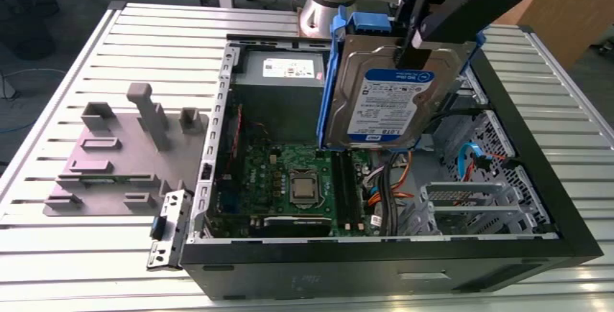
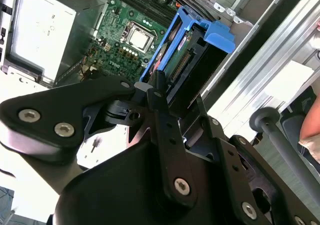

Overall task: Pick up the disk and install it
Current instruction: 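Pick up the disk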

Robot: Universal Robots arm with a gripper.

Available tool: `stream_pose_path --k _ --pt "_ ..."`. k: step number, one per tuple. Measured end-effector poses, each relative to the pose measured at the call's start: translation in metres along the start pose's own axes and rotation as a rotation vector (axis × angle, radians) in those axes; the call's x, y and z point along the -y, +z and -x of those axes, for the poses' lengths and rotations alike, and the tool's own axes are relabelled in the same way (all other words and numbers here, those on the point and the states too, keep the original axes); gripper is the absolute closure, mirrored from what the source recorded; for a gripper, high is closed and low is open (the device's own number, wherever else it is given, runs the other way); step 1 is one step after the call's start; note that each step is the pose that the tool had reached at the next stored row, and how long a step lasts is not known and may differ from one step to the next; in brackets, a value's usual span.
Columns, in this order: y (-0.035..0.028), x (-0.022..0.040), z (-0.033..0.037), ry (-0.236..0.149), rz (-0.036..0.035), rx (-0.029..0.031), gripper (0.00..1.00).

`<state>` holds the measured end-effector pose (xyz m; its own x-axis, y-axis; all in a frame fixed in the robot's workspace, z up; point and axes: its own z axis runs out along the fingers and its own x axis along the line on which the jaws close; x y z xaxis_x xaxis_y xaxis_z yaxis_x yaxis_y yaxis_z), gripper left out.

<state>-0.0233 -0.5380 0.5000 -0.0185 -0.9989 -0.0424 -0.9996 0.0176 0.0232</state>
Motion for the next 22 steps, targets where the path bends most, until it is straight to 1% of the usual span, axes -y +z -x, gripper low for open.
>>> stream_pose_path --k 5,10,15,22 --pt "0.0008 0.0006 -0.0055 0.000 0.0001 -0.0001 0.65" --pt "0.0025 0.0030 -0.0087 0.000 0.0000 -0.0001 0.65" --pt "0.0040 0.0080 -0.0121 0.000 0.0002 -0.0002 0.65" --pt "0.0059 0.0181 -0.0154 0.000 0.0007 0.0000 0.65"
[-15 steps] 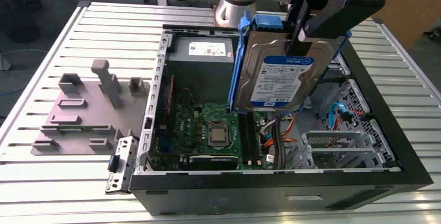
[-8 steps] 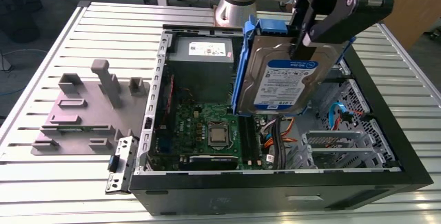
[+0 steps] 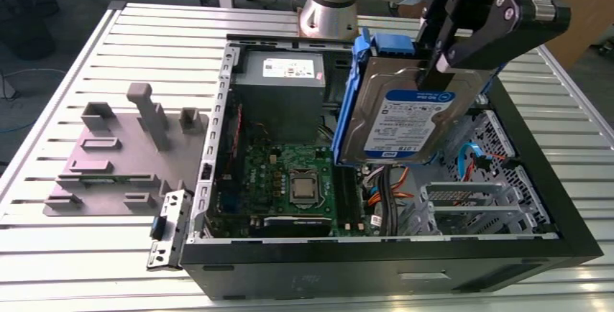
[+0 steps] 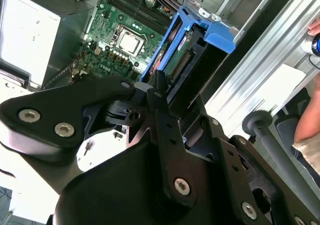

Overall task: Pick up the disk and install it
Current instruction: 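Pick up the disk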

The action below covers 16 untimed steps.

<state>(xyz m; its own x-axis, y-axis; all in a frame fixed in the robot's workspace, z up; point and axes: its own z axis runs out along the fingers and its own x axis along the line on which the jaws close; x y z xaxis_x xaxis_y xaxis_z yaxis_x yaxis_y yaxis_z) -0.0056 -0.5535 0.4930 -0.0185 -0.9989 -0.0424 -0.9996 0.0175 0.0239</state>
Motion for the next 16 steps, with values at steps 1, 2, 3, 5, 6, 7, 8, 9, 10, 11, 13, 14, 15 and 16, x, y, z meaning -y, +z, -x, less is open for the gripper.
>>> stream_pose_path --k 1,2,3,5,6,7,8,9,10,11,13,14,15,16 --pt "0.0002 0.0013 -0.0003 0.000 0.0001 -0.0001 0.65" --pt "0.0004 0.0026 -0.0007 0.000 0.0000 0.0000 0.65" --pt "0.0005 0.0040 -0.0010 0.000 0.0001 -0.0001 0.65" --pt "0.0008 0.0065 -0.0018 0.000 0.0002 -0.0002 0.65" --pt "0.0010 0.0077 -0.0023 0.000 0.0002 -0.0001 0.65" --pt "0.0012 0.0089 -0.0028 0.000 0.0002 -0.0001 0.65" --pt "0.0013 0.0100 -0.0033 0.000 0.0002 -0.0001 0.65" --pt "0.0015 0.0110 -0.0040 0.000 0.0002 -0.0001 0.65" --pt "0.0017 0.0121 -0.0048 0.000 0.0002 -0.0001 0.65" --pt "0.0019 0.0129 -0.0055 0.000 0.0002 0.0000 0.65" --pt "0.0021 0.0143 -0.0070 0.000 0.0002 -0.0001 0.65" --pt "0.0022 0.0149 -0.0079 0.000 0.0002 -0.0002 0.65" --pt "0.0023 0.0154 -0.0089 0.000 0.0002 -0.0002 0.65" --pt "0.0025 0.0159 -0.0098 0.000 0.0002 -0.0001 0.65"
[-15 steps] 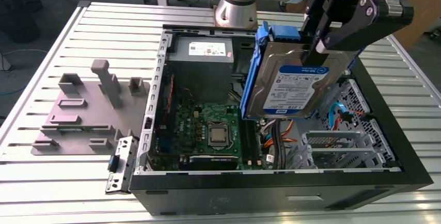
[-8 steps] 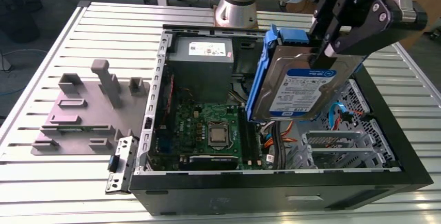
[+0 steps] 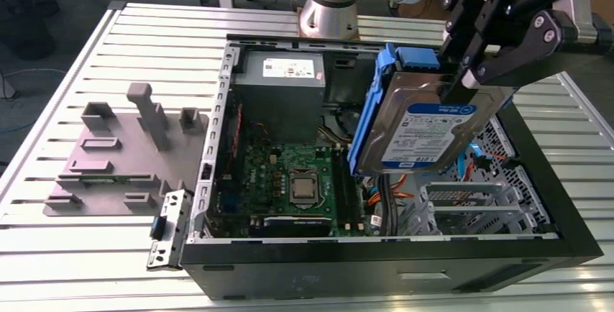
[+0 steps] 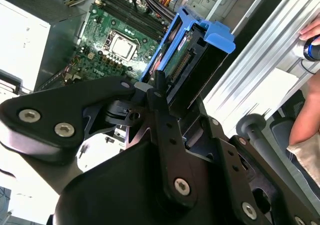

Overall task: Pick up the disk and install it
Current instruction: 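Pick up the disk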

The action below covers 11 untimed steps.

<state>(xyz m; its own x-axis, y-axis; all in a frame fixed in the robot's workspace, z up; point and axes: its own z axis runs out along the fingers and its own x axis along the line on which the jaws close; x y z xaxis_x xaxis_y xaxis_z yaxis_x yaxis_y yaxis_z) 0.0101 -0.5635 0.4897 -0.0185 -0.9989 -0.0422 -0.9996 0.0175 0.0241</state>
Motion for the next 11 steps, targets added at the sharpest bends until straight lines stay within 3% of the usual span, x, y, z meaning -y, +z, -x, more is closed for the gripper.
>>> stream_pose_path --k 11 --pt "0.0009 0.0015 -0.0033 0.000 0.0001 0.0000 0.65"
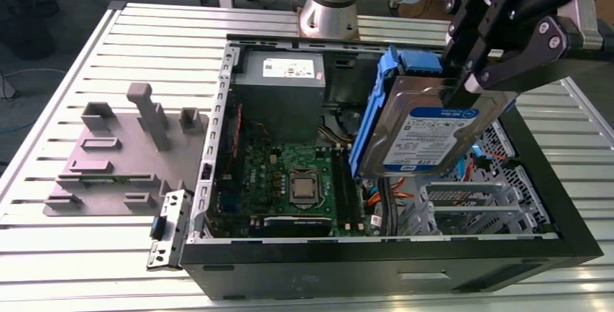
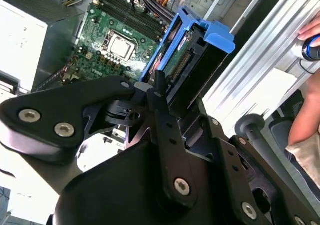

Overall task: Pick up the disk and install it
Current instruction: 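Pick up the disk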

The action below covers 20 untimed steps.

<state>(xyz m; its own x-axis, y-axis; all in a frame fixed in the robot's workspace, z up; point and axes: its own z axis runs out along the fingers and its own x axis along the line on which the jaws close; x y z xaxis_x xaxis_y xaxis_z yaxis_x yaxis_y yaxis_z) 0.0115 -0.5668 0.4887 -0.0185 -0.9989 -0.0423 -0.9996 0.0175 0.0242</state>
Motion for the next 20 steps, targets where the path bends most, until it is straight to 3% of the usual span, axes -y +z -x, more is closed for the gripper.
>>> stream_pose_path --k 9,20 --pt "0.0036 0.0074 -0.0063 0.000 0.0008 0.0000 0.65" --pt "0.0085 0.0272 -0.0103 0.000 0.0035 -0.0002 0.65"
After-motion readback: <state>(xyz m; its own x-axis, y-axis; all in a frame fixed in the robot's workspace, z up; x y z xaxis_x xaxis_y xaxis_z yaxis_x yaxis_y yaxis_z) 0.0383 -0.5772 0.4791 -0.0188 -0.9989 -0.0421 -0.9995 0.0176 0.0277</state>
